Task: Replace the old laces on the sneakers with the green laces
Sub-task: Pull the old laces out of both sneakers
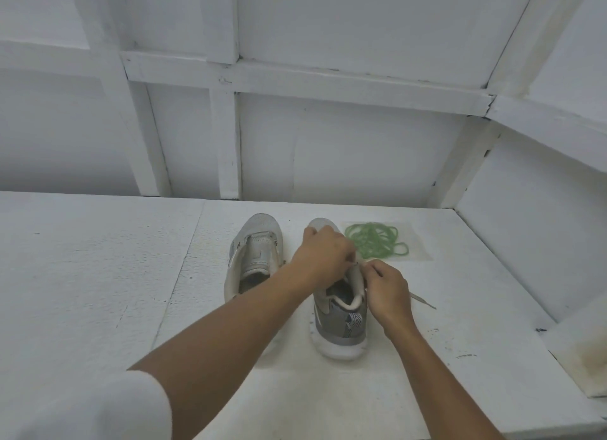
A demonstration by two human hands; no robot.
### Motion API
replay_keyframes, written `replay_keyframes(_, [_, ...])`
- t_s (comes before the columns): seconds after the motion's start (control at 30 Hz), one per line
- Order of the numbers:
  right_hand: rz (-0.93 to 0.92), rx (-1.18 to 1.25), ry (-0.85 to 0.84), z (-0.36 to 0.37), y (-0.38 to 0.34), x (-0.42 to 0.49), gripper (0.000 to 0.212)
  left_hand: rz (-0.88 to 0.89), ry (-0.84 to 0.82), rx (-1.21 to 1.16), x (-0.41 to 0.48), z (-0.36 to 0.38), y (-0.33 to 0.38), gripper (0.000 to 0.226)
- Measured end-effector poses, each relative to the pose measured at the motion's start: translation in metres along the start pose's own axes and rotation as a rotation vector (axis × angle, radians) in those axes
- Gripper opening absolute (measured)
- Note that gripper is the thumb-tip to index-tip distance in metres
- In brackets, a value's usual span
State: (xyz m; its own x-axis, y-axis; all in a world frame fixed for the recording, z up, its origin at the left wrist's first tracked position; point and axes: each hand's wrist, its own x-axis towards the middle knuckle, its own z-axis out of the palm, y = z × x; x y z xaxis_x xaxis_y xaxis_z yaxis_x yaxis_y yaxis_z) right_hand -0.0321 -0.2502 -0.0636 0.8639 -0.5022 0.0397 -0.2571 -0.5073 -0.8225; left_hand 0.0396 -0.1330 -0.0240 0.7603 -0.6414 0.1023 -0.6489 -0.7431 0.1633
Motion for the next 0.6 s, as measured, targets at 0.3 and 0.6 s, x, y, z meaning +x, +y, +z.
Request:
replay_keyframes(0.3, [0.026, 0.032, 0.053, 0.007, 0.004, -0.001, 0.043, -0.179, 0.365, -0.067, 0.005, -0.05, -0.052, 0.019])
replay_keyframes(0.6, [0.023, 0.056, 0.066, 0.01, 0.006, -0.001, 0.041, -0.228, 0.282, 0.057, -0.008, -0.042, -0.06, 0.024])
